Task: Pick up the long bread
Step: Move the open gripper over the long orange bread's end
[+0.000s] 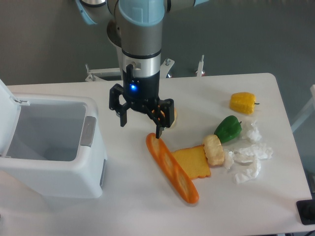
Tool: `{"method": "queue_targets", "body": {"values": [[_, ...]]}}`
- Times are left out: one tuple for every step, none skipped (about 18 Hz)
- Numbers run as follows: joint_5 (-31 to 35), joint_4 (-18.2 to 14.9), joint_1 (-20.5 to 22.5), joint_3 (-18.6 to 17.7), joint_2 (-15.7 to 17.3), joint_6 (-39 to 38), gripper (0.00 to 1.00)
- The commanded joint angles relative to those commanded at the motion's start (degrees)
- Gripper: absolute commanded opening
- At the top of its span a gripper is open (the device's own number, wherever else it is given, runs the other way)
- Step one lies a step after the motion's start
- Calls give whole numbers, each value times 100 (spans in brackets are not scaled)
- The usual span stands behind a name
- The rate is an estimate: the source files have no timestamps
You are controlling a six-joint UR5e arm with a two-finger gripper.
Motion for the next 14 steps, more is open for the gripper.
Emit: {"method": "queue_targets", "body": {"values": [[-53,0,0,0,-9,-9,100],[-79,9,0,0,-35,-52,100],[-79,9,0,0,-87,-122,100],[-88,9,0,0,-114,-158,100],[-88,9,0,0,-114,-167,100],[-88,0,0,0,-114,-184,100],[-106,9,0,0,-114,-193,100],[-132,9,0,9,-123,-263,100],[-184,9,0,17,-140,-359,100],[-228,17,-9,17,-175,-413,100],[-229,18,0,17,-193,-422,100],[-229,18,0,17,-228,-431,100],[-229,9,0,17,-246,-466,100],[-229,9,0,17,-255,-536,100]]}}
